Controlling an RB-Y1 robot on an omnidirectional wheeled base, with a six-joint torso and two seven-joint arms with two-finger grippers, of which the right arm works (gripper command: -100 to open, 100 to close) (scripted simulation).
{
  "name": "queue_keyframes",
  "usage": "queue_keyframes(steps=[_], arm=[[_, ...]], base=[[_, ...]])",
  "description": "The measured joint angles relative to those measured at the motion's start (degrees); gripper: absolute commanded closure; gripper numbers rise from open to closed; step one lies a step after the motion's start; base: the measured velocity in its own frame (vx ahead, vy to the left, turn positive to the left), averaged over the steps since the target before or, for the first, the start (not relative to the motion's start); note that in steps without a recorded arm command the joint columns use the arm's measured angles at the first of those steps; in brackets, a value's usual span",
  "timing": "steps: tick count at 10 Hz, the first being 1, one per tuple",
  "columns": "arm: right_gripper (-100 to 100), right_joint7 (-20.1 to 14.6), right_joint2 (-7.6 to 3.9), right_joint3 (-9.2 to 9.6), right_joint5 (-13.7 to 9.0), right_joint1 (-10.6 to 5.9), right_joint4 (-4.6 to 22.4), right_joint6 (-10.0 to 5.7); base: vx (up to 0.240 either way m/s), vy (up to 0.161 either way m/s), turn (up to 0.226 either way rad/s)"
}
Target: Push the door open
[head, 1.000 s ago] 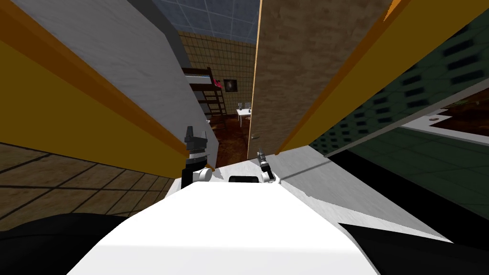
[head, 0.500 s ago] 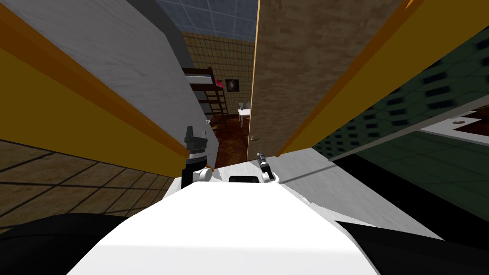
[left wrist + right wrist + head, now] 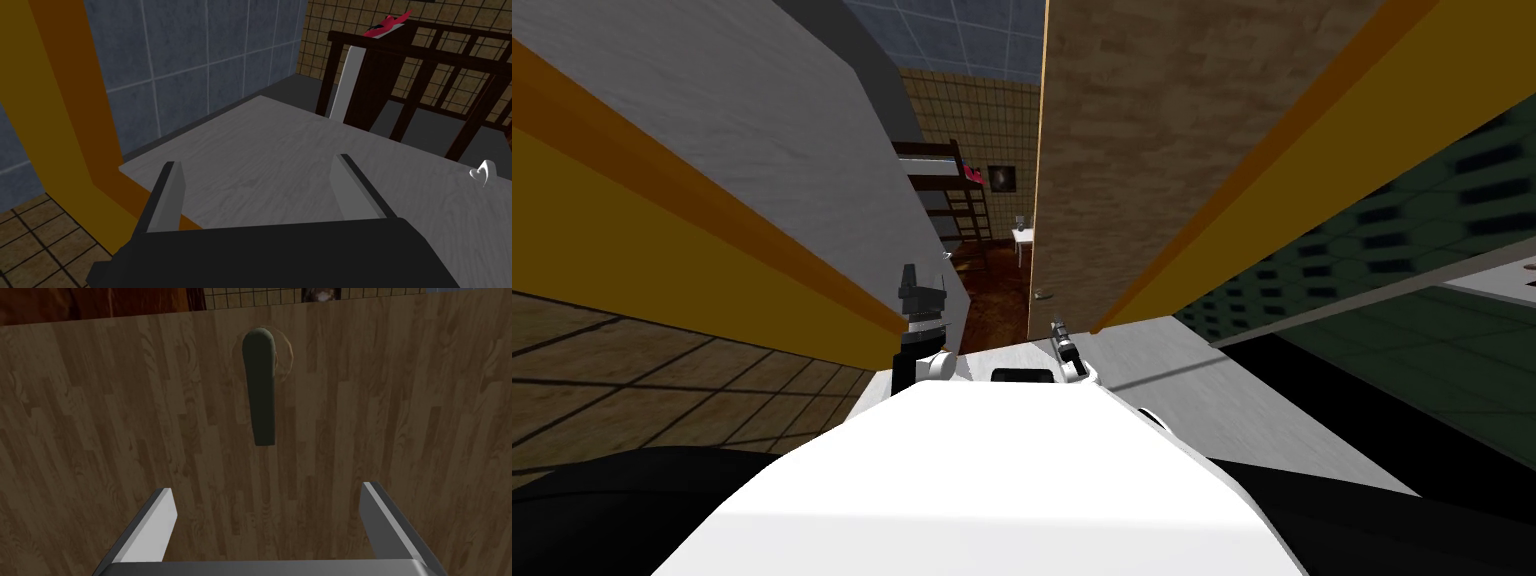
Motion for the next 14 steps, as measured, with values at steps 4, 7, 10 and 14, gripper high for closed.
queue_keyframes(steps=[4,7,10,14], arm=[[-100,0.1,0.29,-0.38,0.0,-0.38,0.6,-0.03],[-100,0.4,0.81,-1.04,-0.1,-0.86,1.3,0.04],[-100,0.6,1.31,-1.64,-0.1,-1.30,1.9,0.15],[100,0.7,1.32,-1.83,-0.1,-1.59,2.0,0.10]], base=[[0.173,0.022,0.029],[0.201,0.039,0.038],[0.201,0.022,0.027],[0.005,-0.001,0.002]])
